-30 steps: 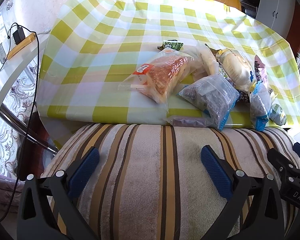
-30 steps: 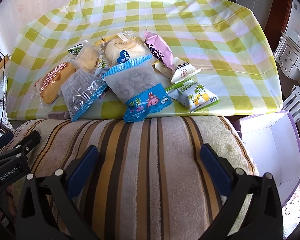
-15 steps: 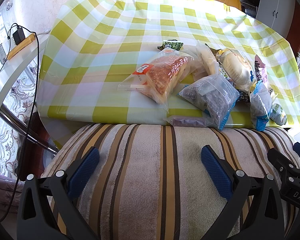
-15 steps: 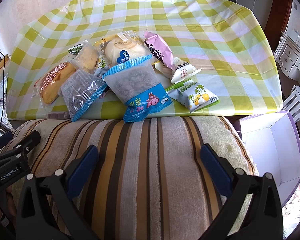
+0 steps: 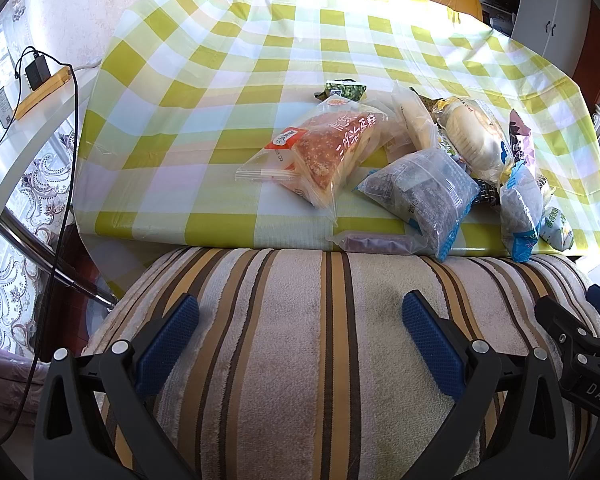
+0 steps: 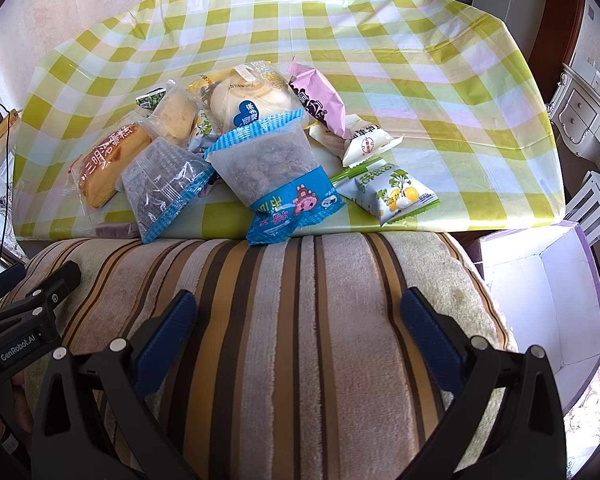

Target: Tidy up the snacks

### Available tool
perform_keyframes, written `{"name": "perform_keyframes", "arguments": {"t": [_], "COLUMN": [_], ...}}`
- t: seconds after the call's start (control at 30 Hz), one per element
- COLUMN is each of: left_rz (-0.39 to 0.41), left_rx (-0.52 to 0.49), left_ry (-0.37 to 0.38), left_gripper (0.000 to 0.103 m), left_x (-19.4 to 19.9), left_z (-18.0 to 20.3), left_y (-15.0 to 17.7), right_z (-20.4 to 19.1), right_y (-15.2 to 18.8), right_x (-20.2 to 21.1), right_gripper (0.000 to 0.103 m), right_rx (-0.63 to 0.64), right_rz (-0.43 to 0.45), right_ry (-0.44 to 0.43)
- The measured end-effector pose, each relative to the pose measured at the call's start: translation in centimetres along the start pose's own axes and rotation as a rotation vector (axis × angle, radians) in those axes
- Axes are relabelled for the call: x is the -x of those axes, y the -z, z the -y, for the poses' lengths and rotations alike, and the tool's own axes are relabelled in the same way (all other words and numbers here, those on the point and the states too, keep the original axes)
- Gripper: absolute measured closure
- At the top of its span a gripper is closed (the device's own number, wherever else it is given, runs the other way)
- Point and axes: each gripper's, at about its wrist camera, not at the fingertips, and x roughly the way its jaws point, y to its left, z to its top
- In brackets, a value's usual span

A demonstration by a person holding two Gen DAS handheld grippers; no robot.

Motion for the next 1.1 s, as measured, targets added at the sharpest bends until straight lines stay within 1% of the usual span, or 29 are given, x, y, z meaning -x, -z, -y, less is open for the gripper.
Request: {"name": "perform_keyframes", "arguments": {"t": [0.8,0.9,1.03,1.1], "left_rz": [-0.002,0.016,0.030,0.034], "left_rx": [-0.018,-0.023,-0.013,-0.012], "left_ry": [-0.020,-0.013,0.017,0.031], "left_gripper": [0.005,0.006,0.009,0.013], "left_x": [-0.1,0.3,0.6,0.6], "left_z": [0.1,0.1,0.1,0.1], "left_y": [-0.2,-0.4,-0.7,-1.1], "right_z": [0.1,0.3,0.9,1.4], "right_y": [-0.2,-0.5,-1.1,-1.3], "right_x": [0.0,0.0,-0.1,0.0], "right_gripper": [0.001,0.001,0.001,0.001], "right_rx": [-0.001,-0.010,0.005,-0.005], "right_rz": [-0.002,-0.012,-0.069,-0.079], "right_ry": [0.001,-0.018,-0.069,-0.100]}}
